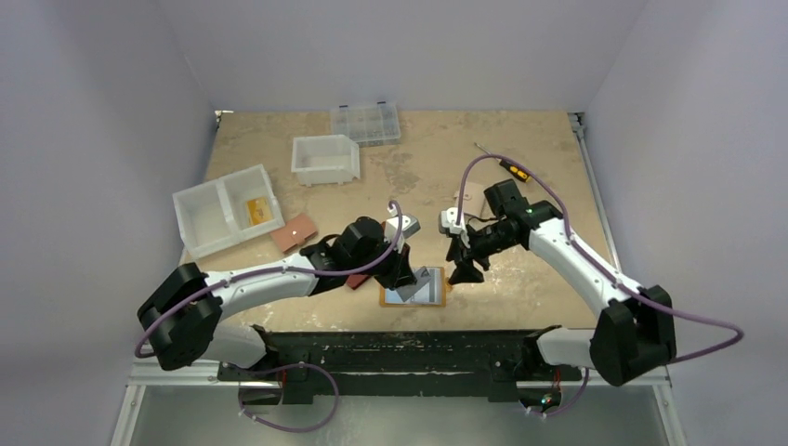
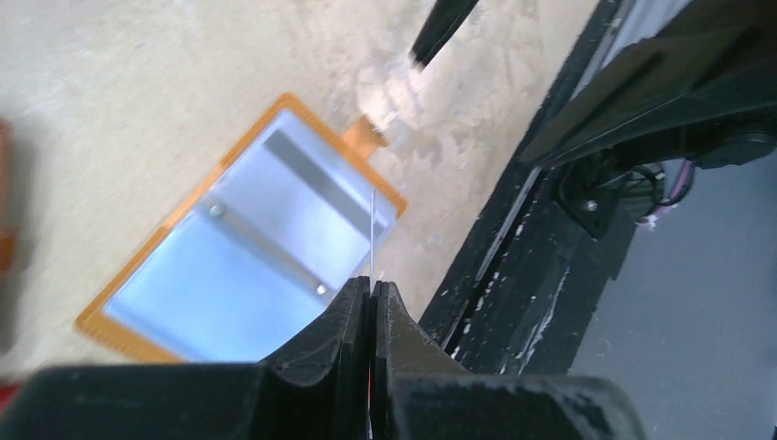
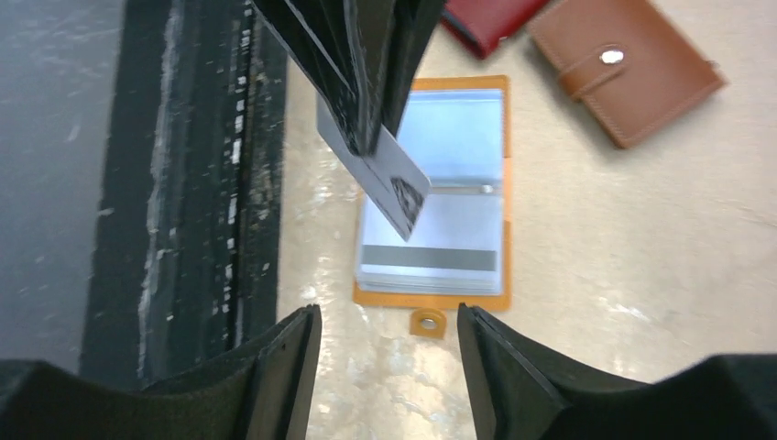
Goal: Take the credit cards out of the card holder
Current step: Remove the credit card from the card holder, then place the credit card in the storage box.
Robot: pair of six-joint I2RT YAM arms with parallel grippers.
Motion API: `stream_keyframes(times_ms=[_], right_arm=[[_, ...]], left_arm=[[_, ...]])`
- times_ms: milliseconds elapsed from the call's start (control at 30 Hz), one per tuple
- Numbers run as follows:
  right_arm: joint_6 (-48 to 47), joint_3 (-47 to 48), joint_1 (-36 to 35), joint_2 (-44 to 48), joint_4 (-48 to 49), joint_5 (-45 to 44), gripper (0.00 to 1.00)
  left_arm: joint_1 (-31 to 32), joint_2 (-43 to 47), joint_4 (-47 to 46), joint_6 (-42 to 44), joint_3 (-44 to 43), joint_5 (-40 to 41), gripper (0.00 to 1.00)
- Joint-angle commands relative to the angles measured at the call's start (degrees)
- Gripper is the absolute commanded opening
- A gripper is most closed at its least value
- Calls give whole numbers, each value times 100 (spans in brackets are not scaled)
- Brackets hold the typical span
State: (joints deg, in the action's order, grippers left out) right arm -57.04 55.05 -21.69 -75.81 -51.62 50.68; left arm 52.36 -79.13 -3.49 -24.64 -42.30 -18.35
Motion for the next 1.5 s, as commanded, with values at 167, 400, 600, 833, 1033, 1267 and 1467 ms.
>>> stream_keyframes(times_ms=[167, 400, 600, 833, 1033, 1267, 1467], right_arm=[[851, -529, 36, 1099, 1325, -1306, 66], [876, -680, 34, 1253, 1556, -1678, 67], [896, -754, 34, 1395, 1635, -1743, 67], [870, -776, 34, 1411, 1644, -1766, 67], [862, -786, 34, 1412, 1662, -1845, 67], [844, -800, 36, 1379, 1657, -1854, 67], [818, -806, 40, 1308, 1631, -1816, 67]], left_arm=[[-845, 1377, 1680, 443, -177, 1332, 0], [-1470, 2416, 2552, 863, -545, 3004, 0], [-1903, 2745, 2811, 1130, -848, 4569, 0], [-3183, 2536, 2606, 1216, -937, 5016, 0], [-5375, 2233, 1969, 963, -760, 3547, 0], [-5960, 1758, 1408, 1250, -762, 4082, 0], [-6653, 1470, 852, 1240, -387, 4158, 0]])
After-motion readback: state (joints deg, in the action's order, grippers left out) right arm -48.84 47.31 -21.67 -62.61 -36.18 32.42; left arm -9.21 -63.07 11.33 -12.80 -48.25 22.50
